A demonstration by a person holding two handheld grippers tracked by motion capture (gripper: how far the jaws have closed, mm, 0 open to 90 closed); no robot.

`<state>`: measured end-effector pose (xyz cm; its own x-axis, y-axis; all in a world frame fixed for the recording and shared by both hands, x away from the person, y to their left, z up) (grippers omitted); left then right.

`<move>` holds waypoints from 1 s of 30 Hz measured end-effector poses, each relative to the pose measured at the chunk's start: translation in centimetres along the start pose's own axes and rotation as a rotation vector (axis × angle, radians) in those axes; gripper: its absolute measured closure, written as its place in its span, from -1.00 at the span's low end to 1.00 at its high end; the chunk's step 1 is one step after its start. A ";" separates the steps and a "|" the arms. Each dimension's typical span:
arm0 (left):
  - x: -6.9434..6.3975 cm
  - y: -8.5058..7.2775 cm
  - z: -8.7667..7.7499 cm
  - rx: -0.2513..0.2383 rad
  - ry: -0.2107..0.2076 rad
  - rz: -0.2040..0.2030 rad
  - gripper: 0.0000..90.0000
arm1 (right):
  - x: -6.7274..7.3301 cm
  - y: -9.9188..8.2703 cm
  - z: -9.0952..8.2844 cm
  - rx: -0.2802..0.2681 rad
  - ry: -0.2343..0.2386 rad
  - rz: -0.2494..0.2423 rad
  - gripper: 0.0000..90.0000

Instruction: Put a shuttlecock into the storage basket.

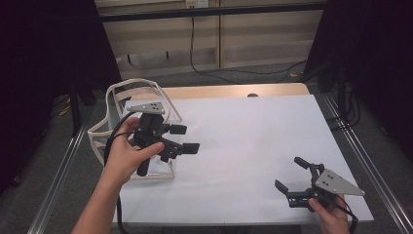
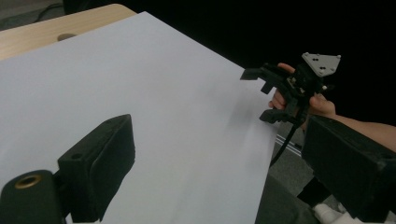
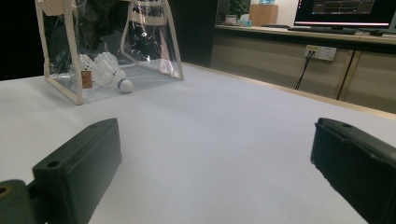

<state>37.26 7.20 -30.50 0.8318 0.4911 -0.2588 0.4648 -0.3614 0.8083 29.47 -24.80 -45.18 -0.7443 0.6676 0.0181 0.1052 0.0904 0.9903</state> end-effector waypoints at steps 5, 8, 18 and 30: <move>-0.3 -0.8 0.6 -0.009 -0.016 0.002 -0.79 | 0.0 0.0 -0.1 0.000 0.001 -0.001 -0.97; -0.5 -1.3 0.8 -0.027 -0.027 0.008 -0.80 | 0.0 0.0 0.0 -0.001 0.001 0.000 -0.97; -0.4 -3.7 1.9 -0.017 -0.036 0.023 -0.85 | 0.0 0.0 0.0 0.002 0.002 0.001 -0.97; -0.3 -5.8 2.6 -0.017 -0.047 0.041 -0.89 | 0.0 0.0 0.0 0.000 0.002 0.000 -0.97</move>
<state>35.13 7.05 -36.48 0.8639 0.4378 -0.2492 0.4247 -0.3669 0.8276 29.48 -24.76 -45.21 -0.7456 0.6662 0.0185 0.1055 0.0907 0.9903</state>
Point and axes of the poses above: each handheld gripper's, and its own axes: z roughly forward along the jaws, y roughly out of its top, x roughly to its left, the point moved 7 cm from there along z, roughly forward along the jaws, and after that the axes turned 11 degrees about y, right-handed, at the moved point
